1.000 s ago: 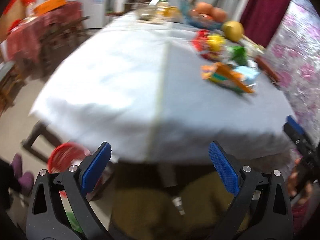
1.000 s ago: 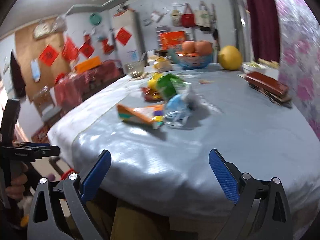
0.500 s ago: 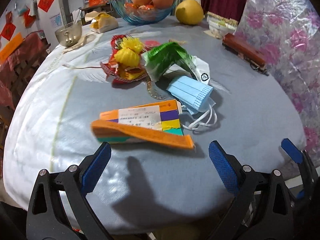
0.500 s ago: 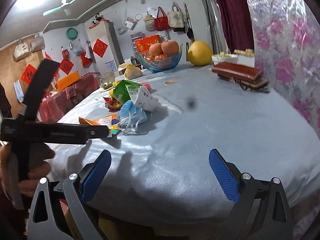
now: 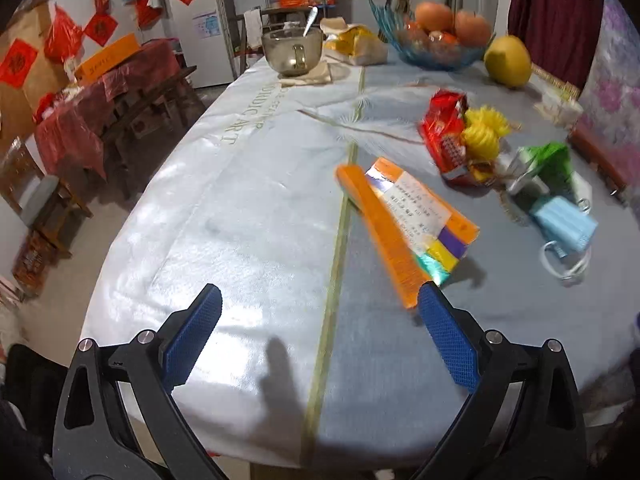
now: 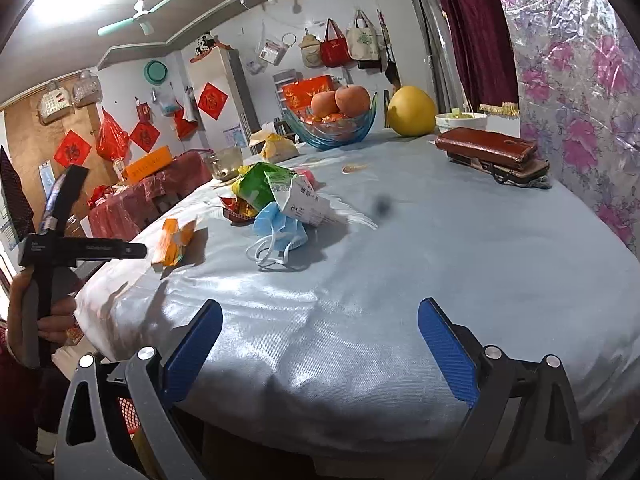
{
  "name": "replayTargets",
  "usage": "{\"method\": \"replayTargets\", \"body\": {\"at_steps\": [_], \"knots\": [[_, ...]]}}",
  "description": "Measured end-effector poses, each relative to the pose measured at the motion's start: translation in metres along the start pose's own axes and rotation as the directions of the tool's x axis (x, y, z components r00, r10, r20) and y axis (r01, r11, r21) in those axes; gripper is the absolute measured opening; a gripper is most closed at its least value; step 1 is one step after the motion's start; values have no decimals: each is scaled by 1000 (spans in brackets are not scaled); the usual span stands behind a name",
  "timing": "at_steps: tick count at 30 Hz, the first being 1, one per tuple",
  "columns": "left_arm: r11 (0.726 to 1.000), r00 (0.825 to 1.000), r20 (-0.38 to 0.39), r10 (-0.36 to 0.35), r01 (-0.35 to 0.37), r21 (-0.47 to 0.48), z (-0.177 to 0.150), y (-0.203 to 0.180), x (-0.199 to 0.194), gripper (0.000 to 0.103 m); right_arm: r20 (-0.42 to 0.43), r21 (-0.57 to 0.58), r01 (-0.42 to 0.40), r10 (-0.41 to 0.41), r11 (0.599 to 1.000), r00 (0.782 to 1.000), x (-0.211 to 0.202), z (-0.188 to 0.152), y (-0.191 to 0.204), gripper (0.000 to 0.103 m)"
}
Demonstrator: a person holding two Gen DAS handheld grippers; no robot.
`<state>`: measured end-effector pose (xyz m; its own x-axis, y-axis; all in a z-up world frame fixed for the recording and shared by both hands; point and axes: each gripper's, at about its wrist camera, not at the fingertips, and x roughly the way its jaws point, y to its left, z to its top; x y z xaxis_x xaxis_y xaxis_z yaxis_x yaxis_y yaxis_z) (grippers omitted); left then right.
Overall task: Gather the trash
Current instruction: 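Grasp the orange-and-white medicine box with the left tool, then grasp the green snack bag with the right tool while the left tool holds the box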
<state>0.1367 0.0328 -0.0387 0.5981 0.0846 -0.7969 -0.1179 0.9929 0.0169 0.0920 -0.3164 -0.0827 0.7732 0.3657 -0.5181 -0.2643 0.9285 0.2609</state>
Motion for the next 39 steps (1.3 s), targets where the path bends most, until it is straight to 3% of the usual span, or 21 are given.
{"method": "replayTargets", "body": {"at_steps": [3,7,11,15,17,19,20,22,25,29,33,35,37,39], "knots": [[997,997,24,-78,77,20,3,-15,-10,95,-2,3,-5,5,1000,1000,0,0,1,96],[997,999,42,-13,10,74,18,-50,5,95,-4,-3,-6,6,1000,1000,0,-1,4,96],[1000,1000,1,-29,29,8,32,-50,30,95,4,-24,-3,3,1000,1000,-2,-1,7,96],[1000,1000,12,-2,2,-16,31,-44,39,94,9,-32,3,-3,999,1000,-1,-2,7,96],[1000,1000,17,-5,6,-25,30,-37,41,84,13,-27,3,-2,1000,1000,-1,-1,4,96],[999,999,31,-21,22,-37,27,-27,38,65,18,-23,-2,3,1000,1000,-2,0,4,96],[999,999,37,-23,24,-40,25,-22,36,61,17,-20,-9,10,1000,1000,-1,2,4,96],[998,998,50,-38,41,-53,21,-11,31,46,10,-13,-34,34,999,999,3,7,5,90],[993,994,47,-97,99,-59,16,-1,24,36,-5,0,-81,81,997,997,14,21,9,87],[991,990,67,-122,125,-44,6,6,14,36,-13,-7,-111,111,994,994,33,46,20,87],[990,988,73,-133,136,-31,5,5,15,37,-39,-42,-82,80,996,996,65,74,33,87],[990,988,71,-134,136,-28,5,4,18,43,-77,-45,-74,71,996,995,81,84,36,87],[990,988,75,-135,137,-32,8,5,20,59,-117,-48,-79,73,996,990,98,92,38,87],[989,987,81,-139,142,-37,13,5,23,65,-156,-66,-71,60,995,986,114,100,41,87]]}}
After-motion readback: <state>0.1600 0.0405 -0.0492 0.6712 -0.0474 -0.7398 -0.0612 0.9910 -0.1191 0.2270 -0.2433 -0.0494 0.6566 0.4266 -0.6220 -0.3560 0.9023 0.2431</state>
